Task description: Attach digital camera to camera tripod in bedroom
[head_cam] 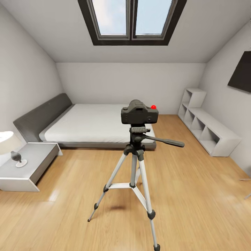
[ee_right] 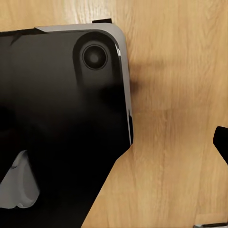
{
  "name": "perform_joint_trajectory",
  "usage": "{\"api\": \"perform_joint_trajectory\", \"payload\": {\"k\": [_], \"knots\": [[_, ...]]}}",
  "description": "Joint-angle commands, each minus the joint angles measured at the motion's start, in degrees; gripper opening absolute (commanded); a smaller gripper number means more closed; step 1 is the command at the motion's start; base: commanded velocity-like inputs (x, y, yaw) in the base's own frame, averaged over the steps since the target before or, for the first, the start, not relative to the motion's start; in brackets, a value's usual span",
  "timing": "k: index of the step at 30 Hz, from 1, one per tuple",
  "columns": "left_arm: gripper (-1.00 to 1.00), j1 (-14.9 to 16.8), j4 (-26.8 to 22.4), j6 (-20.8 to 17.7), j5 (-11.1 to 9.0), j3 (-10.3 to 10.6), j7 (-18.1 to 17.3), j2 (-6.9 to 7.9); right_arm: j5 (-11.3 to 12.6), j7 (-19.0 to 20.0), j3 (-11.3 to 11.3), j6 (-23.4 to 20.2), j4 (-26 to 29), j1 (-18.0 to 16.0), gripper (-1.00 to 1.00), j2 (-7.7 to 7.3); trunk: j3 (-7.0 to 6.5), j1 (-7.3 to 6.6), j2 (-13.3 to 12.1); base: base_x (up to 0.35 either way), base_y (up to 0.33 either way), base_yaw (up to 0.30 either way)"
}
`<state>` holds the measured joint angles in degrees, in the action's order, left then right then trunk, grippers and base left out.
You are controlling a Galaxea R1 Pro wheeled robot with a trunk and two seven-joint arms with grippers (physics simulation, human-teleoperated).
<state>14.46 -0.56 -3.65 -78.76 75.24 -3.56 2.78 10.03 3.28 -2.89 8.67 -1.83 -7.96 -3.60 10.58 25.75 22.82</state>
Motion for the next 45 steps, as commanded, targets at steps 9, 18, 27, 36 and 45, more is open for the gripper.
{"api": "perform_joint_trajectory", "payload": {"k": [9,18,27,36,45], "knots": [[1.00,0.04,-0.06,-0.22,-0.54,0.48,-0.13,0.03,0.61,0.33,-0.28,0.38,-0.20,-0.05,1.00,-0.01,-0.73,0.03,0.10,0.000,0.000,0.000],[1.00,0.04,-0.06,-0.22,-0.52,0.50,-0.13,0.03,0.61,0.33,-0.28,0.38,-0.20,-0.05,1.00,-0.01,-1.56,0.03,0.10,0.000,0.000,0.000],[1.00,0.04,-0.06,-0.22,-0.52,0.44,-0.13,0.03,0.59,0.33,-0.32,0.38,-0.20,-0.04,1.00,-0.01,-2.39,0.03,0.10,0.000,0.000,0.000],[1.00,0.04,-0.06,-0.22,-0.52,0.48,-0.13,0.03,0.57,0.33,-0.32,0.38,-0.20,-0.05,1.00,-0.01,-3.22,0.03,0.10,0.000,0.000,0.000],[1.00,0.04,-0.06,-0.22,-0.52,0.44,-0.13,0.03,0.55,0.33,-0.32,0.38,-0.20,-0.04,1.00,0.00,-4.04,0.03,0.10,0.000,0.000,0.000]]}}
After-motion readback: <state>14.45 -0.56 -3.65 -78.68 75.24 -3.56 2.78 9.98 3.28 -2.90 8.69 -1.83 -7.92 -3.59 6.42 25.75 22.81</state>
